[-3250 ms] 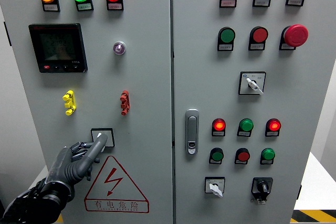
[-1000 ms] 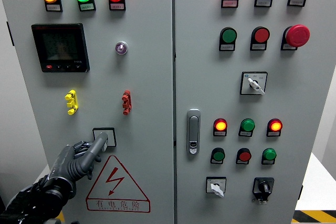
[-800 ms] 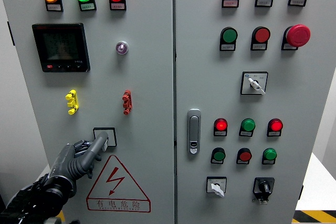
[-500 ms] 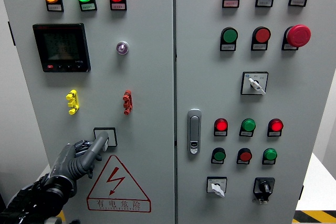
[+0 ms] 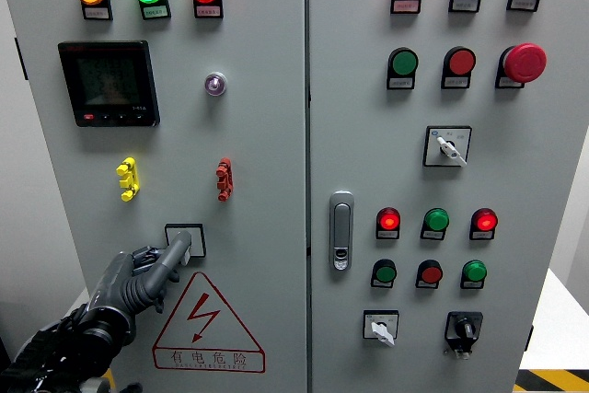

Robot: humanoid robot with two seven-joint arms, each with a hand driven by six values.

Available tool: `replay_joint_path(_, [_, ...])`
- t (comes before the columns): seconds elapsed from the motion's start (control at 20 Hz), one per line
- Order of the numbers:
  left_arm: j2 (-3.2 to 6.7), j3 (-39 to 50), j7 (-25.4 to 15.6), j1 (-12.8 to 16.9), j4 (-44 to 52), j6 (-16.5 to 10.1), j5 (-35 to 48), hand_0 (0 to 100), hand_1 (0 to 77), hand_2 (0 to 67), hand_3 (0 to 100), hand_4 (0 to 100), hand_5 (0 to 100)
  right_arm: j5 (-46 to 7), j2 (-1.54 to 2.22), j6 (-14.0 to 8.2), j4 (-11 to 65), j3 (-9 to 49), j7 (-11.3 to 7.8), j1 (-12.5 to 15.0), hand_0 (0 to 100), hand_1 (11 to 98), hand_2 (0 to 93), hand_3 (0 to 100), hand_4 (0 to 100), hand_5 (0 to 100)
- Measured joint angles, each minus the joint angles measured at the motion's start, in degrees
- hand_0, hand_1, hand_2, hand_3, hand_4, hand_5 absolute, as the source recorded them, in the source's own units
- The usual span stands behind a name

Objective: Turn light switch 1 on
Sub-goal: 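Pinch the white switch knob with the left hand fingers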

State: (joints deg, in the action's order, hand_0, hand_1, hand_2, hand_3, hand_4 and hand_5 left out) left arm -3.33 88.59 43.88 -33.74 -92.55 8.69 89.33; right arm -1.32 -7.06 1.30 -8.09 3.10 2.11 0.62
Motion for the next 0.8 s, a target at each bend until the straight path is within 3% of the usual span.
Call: replay_joint_path(0.8, [0.02, -0.02, 0.06, -0.40, 0.00, -0.17, -0.03, 32, 41.9, 50.0, 84, 100, 96, 0.00, -0.05, 0.00, 0.02, 0.03, 0.00, 0.00, 0, 19.7, 0.0, 20, 19, 10])
